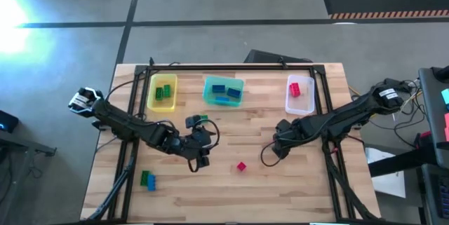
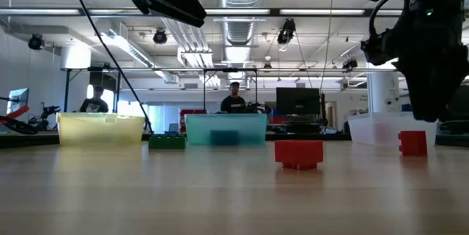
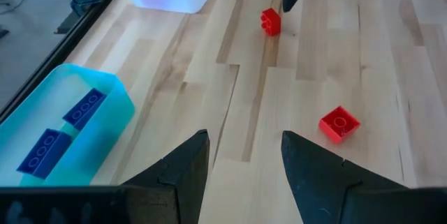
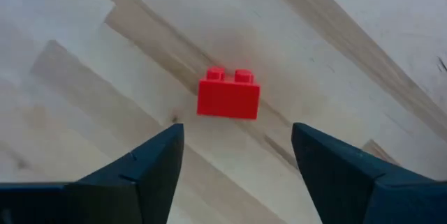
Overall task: Sort & place blocks by color
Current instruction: Put the red game piece into the transparent bin
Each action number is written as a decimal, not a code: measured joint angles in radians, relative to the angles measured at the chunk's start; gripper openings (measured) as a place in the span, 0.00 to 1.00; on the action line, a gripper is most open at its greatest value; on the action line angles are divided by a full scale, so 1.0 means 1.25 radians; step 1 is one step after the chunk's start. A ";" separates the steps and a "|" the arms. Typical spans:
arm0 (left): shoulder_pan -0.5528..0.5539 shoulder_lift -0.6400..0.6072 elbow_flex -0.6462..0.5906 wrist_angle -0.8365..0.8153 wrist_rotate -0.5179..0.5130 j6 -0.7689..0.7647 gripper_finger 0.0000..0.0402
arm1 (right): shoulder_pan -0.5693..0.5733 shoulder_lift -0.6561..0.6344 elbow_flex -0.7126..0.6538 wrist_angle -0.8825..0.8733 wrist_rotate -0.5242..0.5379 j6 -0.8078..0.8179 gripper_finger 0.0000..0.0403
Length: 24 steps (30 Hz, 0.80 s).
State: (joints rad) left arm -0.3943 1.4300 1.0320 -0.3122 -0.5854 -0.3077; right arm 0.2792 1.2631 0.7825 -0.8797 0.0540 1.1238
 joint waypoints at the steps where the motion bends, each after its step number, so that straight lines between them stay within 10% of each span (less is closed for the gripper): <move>1: 0.000 0.000 -0.001 0.001 0.000 0.000 0.41 | -0.004 0.010 0.000 0.004 0.000 -0.005 0.64; 24: 0.001 0.000 -0.005 -0.002 -0.021 0.008 0.41 | -0.020 0.168 0.001 0.083 -0.001 -0.046 0.61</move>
State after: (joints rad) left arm -0.3927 1.4300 1.0252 -0.3145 -0.6113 -0.2981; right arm 0.2546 1.4735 0.7837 -0.7761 0.0528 1.0661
